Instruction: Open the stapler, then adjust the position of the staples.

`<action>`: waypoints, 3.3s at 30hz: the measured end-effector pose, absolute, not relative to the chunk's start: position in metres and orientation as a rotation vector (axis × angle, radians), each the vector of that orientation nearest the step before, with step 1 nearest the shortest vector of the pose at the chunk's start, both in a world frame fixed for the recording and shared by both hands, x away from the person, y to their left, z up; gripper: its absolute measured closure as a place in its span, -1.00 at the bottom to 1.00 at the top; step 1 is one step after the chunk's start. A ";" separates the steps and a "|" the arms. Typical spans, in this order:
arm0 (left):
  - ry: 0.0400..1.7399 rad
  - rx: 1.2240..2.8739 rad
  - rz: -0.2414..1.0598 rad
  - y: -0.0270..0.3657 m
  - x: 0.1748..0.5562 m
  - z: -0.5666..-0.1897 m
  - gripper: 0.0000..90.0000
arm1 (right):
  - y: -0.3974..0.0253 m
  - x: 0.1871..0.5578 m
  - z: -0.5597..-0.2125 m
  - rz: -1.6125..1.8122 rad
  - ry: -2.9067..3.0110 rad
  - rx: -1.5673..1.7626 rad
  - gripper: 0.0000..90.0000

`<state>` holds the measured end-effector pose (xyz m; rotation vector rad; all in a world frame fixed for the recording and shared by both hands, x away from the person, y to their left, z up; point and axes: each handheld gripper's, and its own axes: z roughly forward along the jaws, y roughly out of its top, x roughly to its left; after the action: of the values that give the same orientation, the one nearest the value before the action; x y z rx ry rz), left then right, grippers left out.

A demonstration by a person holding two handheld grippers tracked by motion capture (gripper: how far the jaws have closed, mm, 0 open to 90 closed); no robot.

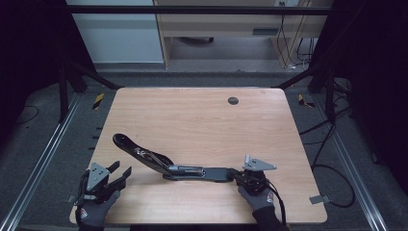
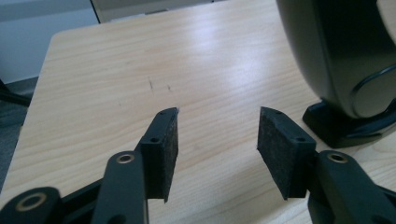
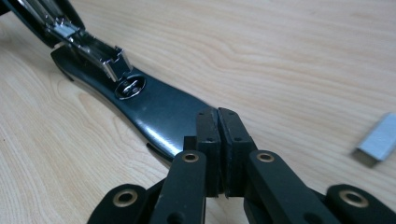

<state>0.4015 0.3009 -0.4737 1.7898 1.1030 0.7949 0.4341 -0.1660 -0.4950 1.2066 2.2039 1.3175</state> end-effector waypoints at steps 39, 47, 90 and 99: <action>1.157 1.850 0.783 0.300 0.407 -0.492 0.15 | -0.202 0.478 -0.469 1.013 2.098 1.393 0.37; 1.174 1.845 0.775 0.301 0.408 -0.494 0.11 | -0.195 0.489 -0.467 0.939 2.129 1.410 0.39; 1.154 1.880 0.762 0.299 0.410 -0.498 0.11 | -0.195 0.509 -0.483 0.770 2.274 1.435 0.74; 1.152 1.885 0.764 0.299 0.410 -0.499 0.07 | -0.202 0.504 -0.474 0.799 2.260 1.440 0.59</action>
<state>0.4101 0.2991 -0.4987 1.8853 1.1522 0.7642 0.5043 -0.2021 -0.4740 1.4402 2.2598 0.7992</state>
